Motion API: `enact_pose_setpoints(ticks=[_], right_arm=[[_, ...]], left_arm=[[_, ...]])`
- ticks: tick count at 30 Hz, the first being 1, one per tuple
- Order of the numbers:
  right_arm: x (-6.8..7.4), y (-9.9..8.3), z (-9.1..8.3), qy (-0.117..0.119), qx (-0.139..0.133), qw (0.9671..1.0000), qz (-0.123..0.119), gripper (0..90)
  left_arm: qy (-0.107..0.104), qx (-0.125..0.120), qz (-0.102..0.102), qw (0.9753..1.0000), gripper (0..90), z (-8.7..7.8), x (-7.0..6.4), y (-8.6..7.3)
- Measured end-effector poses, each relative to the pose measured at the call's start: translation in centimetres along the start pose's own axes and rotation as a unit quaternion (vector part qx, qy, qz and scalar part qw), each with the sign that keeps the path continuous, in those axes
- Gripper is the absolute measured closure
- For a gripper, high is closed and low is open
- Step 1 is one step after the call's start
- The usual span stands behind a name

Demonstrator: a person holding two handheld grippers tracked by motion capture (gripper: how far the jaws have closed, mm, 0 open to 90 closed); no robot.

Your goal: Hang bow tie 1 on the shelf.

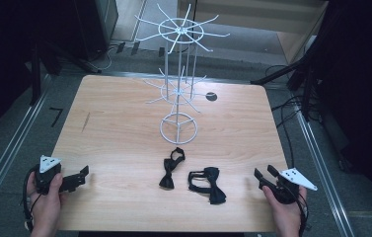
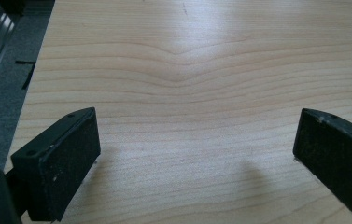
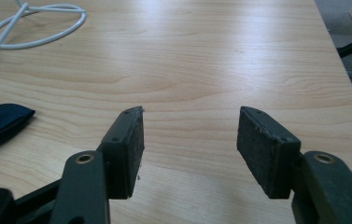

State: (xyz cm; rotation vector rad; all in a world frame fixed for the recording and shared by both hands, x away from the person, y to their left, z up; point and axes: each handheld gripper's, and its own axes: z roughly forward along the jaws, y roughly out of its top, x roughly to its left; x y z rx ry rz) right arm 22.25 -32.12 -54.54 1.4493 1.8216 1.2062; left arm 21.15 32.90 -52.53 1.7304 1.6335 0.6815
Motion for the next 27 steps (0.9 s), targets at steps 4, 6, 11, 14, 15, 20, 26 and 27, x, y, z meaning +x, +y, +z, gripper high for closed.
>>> enact_pose_setpoints(ticks=[4, 6, 11, 14, 15, 20, 26, 27], right_arm=[[0.6, 0.2, 0.0, 0.008, 0.009, 0.9999, -0.009, 45.2], [0.9, 0.4, 0.0, 0.013, 0.013, 0.9997, -0.013, 46.3], [1.8, 0.7, 0.1, 0.024, 0.027, 0.999, -0.028, 48.7], [2.6, 0.9, 0.2, 0.03, 0.038, 0.9979, -0.041, 49.3], [3.1, 1.0, 0.4, 0.038, 0.044, 0.997, -0.05, 50.2], [4.5, 1.2, 0.5, 0.06, 0.062, 0.9946, -0.058, 53.4], [6.1, 1.3, 0.8, 0.084, 0.074, 0.9917, -0.062, 54.9], [6.4, 1.3, 0.8, 0.087, 0.076, 0.9912, -0.063, 54.9]], left_arm=[[-0.001, -0.002, 0.001, 1.0, 1.0, 0.0, 0.0, 0.0], [0.0, -0.003, 0.001, 1.0, 1.0, 0.0, 0.0, 0.0], [-0.002, -0.001, 0.0, 1.0, 1.0, 0.0, 0.0, 0.0], [-0.003, -0.001, 0.0, 1.0, 1.0, 0.0, 0.0, 0.0], [-0.003, 0.0, 0.0, 1.0, 1.0, 0.0, 0.0, 0.0], [-0.002, -0.001, 0.0, 1.0, 1.0, 0.0, 0.0, 0.0], [-0.003, -0.002, 0.001, 1.0, 1.0, 0.0, 0.0, 0.0], [-0.002, -0.002, 0.001, 1.0, 1.0, 0.0, 0.0, 0.0]])
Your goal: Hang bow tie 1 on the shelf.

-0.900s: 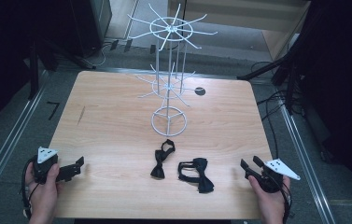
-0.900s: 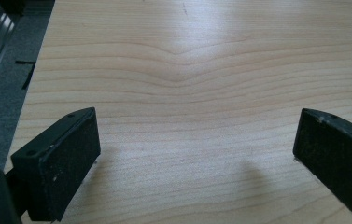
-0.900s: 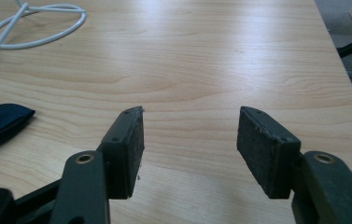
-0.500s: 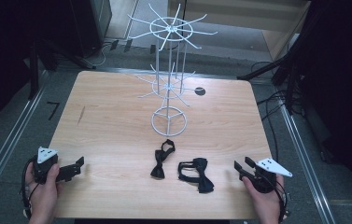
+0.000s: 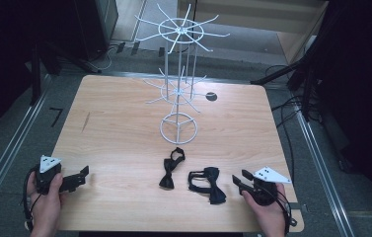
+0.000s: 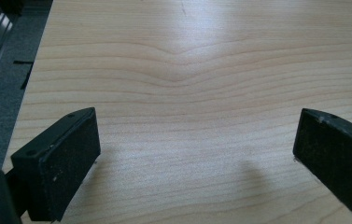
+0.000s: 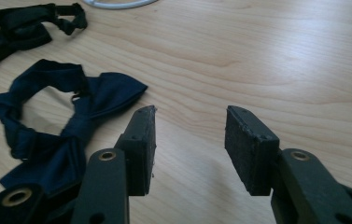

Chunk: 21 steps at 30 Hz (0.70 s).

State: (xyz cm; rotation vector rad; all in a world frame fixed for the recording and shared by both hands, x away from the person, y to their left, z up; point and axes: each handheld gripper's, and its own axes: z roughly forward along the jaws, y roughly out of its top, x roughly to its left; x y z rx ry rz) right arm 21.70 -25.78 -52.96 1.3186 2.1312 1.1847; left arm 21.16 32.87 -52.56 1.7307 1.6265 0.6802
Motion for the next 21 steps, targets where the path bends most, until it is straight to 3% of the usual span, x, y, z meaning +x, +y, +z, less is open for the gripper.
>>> enact_pose_setpoints(ticks=[21], right_arm=[[2.5, 0.4, 1.0, 0.039, 0.026, 0.9989, 0.001, 57.6]], left_arm=[[0.0, 0.0, 0.0, 1.0, 1.0, 0.0, 0.0, 0.0]])
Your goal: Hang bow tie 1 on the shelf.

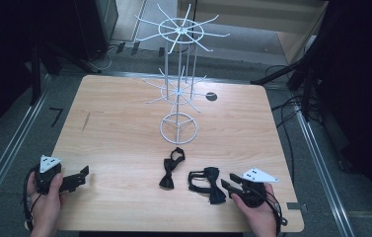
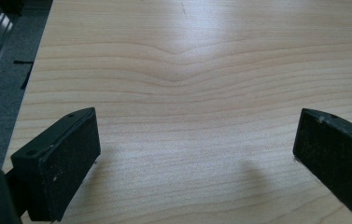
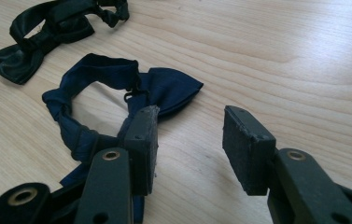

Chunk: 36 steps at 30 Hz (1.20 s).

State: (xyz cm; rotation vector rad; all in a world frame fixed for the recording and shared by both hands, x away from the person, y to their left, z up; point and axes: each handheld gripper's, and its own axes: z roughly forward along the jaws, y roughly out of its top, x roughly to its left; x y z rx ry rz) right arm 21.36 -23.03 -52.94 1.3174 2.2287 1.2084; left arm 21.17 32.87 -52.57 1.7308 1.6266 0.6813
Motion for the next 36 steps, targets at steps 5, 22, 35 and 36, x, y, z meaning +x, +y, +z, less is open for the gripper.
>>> enact_pose_setpoints(ticks=[5, 22, 35, 36], right_arm=[[0.6, 0.1, 0.1, 0.005, 0.012, 0.9999, -0.004, 63.0], [2.2, 0.6, 1.1, -0.002, 0.023, 0.9997, 0.001, 65.8], [2.3, 0.6, 1.3, 0.007, 0.021, 0.9997, 0.01, 61.4], [2.4, 0.6, 1.4, 0.01, 0.027, 0.9995, 0.01, 59.7]], left_arm=[[0.0, -0.001, 0.0, 1.0, 1.0, 0.0, 0.0, 0.0], [0.001, 0.001, 0.001, 1.0, 1.0, 0.0, 0.0, 0.0], [0.002, 0.002, 0.001, 1.0, 1.0, 0.0, -0.1, 0.0], [0.002, 0.002, 0.001, 1.0, 1.0, 0.0, -0.1, 0.0]])
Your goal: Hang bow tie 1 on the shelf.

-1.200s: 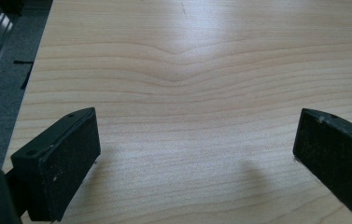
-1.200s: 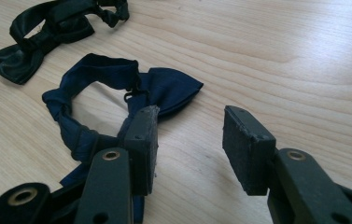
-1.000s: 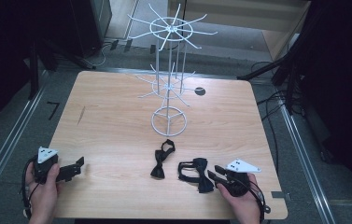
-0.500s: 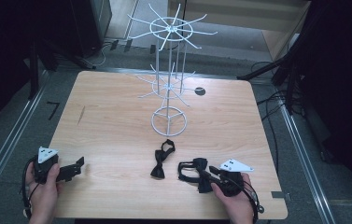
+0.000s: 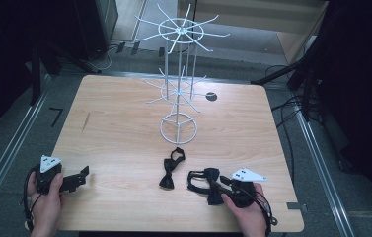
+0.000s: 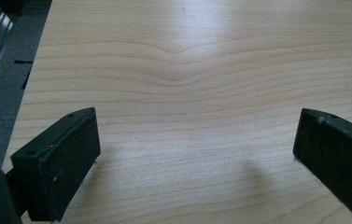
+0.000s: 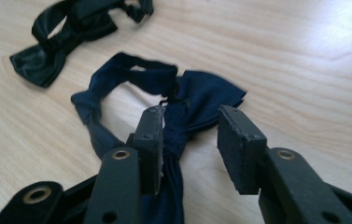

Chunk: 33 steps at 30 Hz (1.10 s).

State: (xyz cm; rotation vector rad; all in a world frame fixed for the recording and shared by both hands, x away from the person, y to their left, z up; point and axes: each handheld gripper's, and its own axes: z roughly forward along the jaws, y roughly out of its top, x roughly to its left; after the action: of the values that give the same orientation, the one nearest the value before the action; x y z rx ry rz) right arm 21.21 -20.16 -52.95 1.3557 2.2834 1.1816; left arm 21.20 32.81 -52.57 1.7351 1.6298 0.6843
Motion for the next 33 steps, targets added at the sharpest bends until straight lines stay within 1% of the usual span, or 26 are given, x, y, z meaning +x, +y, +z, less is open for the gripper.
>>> enact_pose_setpoints(ticks=[2, 4, 8, 9, 11, 14, 16, 17, 19, 20, 23, 24, 26, 29, 32, 33], right_arm=[[0.07, -0.01, 0.26, 0.004, 0.005, 1.0, 0.001, 55.7], [0.06, 0.0, 0.39, 0.005, 0.009, 0.9999, 0.006, 55.1], [0.09, -0.05, 0.4, 0.005, 0.012, 0.9999, 0.006, 54.9], [0.09, -0.05, 0.4, 0.005, 0.012, 0.9999, 0.006, 54.9], [0.21, -0.05, 0.26, 0.001, 0.006, 1.0, -0.003, 54.8], [0.36, -0.02, 0.13, 0.004, 0.002, 1.0, -0.002, 52.1], [0.43, -0.06, 0.31, 0.004, 0.008, 1.0, -0.001, 48.2], [0.47, -0.1, 0.46, 0.004, 0.013, 0.9999, 0.0, 47.7], [0.55, -0.2, 0.68, 0.0, 0.021, 0.9998, -0.006, 47.9], [0.55, -0.2, 0.68, 0.0, 0.021, 0.9998, -0.006, 47.9], [0.56, -0.16, 0.69, -0.004, 0.028, 0.9996, -0.007, 55.9], [0.56, -0.16, 0.69, -0.004, 0.028, 0.9996, -0.007, 55.9], [0.5, -0.19, 0.73, -0.005, 0.031, 0.9995, -0.006, 59.4], [0.45, -0.21, 0.8, -0.004, 0.033, 0.9994, -0.005, 59.9], [0.55, -0.16, 0.9, -0.013, 0.04, 0.9991, -0.011, 64.4], [0.55, -0.16, 0.9, -0.013, 0.04, 0.9991, -0.011, 64.4]], left_arm=[[0.0, 0.0, 0.0, 1.0, 1.0, 0.0, -0.01, 0.0], [0.0, 0.0, 0.0, 1.0, 1.0, 0.0, 0.0, 0.0], [0.001, -0.001, 0.0, 1.0, 1.0, 0.01, -0.01, 0.0], [0.001, -0.001, 0.0, 1.0, 1.0, 0.01, -0.01, 0.0], [0.0, 0.0, 0.0, 1.0, 1.0, 0.0, -0.01, 0.0], [0.001, 0.0, 0.001, 1.0, 1.0, 0.0, -0.02, 0.0], [0.001, 0.0, 0.0, 1.0, 1.0, 0.01, -0.01, 0.0], [0.001, 0.0, 0.0, 1.0, 1.0, 0.01, -0.01, 0.0], [0.001, 0.0, 0.0, 1.0, 1.0, 0.01, -0.01, 0.0], [0.001, 0.0, 0.0, 1.0, 1.0, 0.01, -0.01, 0.0], [0.0, 0.0, -0.001, 1.0, 1.0, 0.02, -0.01, 0.0], [0.0, 0.0, -0.001, 1.0, 1.0, 0.02, -0.01, 0.0], [-0.001, 0.001, -0.001, 1.0, 1.0, 0.03, 0.0, 0.0], [0.0, 0.0, -0.001, 1.0, 1.0, 0.03, -0.01, 0.0], [0.002, 0.0, 0.0, 1.0, 1.0, 0.03, -0.05, 0.0], [0.002, 0.0, 0.0, 1.0, 1.0, 0.03, -0.05, 0.0]])
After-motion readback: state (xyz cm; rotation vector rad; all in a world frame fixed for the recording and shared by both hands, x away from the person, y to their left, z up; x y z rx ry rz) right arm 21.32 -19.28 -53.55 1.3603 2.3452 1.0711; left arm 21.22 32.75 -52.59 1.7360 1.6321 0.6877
